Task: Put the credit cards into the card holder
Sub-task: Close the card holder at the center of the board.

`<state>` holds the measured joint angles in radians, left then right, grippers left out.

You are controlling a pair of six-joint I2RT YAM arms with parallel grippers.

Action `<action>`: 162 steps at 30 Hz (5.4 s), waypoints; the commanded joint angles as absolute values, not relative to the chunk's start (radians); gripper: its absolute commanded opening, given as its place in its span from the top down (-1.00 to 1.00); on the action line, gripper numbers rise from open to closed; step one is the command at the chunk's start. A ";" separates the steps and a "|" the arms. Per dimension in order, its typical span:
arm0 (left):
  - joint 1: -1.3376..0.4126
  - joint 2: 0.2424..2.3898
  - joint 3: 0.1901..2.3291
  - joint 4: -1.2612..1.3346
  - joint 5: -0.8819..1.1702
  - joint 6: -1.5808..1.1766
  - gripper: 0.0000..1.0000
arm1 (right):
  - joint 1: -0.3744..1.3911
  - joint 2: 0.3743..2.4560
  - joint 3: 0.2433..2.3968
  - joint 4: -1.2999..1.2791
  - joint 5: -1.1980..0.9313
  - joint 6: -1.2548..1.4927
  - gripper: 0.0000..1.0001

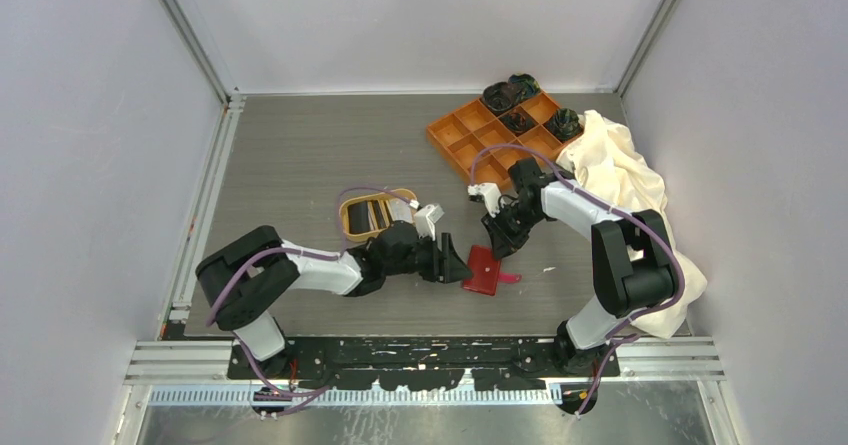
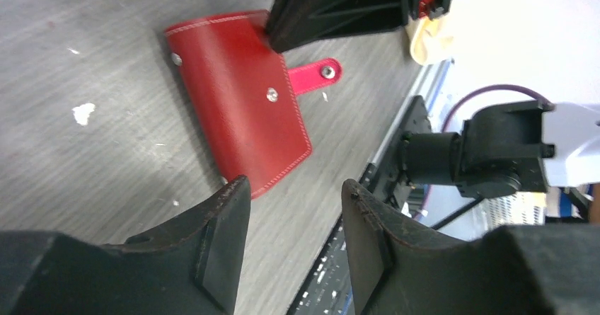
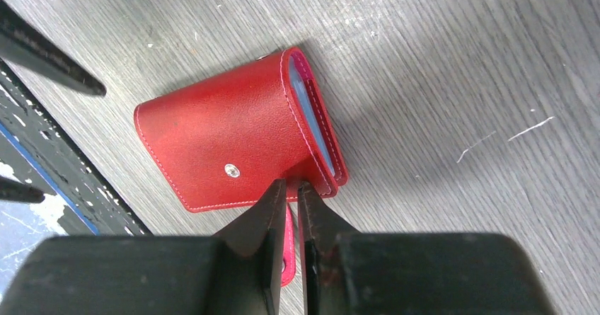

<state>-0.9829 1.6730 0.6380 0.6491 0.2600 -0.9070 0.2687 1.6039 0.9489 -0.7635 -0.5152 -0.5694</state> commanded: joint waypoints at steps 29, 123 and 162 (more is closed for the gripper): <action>-1.012 1.951 0.908 0.263 0.052 -0.958 0.78 | 0.287 1.597 0.979 -0.755 -0.505 -0.552 0.62; -1.353 1.313 0.557 0.005 -0.783 -1.152 -0.62 | 0.309 1.774 1.144 -0.779 -0.701 -0.298 0.98; -0.821 1.569 0.554 0.553 0.290 -0.294 -0.09 | 0.524 1.562 0.991 -0.626 -0.545 -0.683 0.98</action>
<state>-0.8310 1.5360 0.5190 0.4339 0.2440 -0.2897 0.5182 1.5902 0.9810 -0.6697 -0.5571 -0.7120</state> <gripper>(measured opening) 0.630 0.053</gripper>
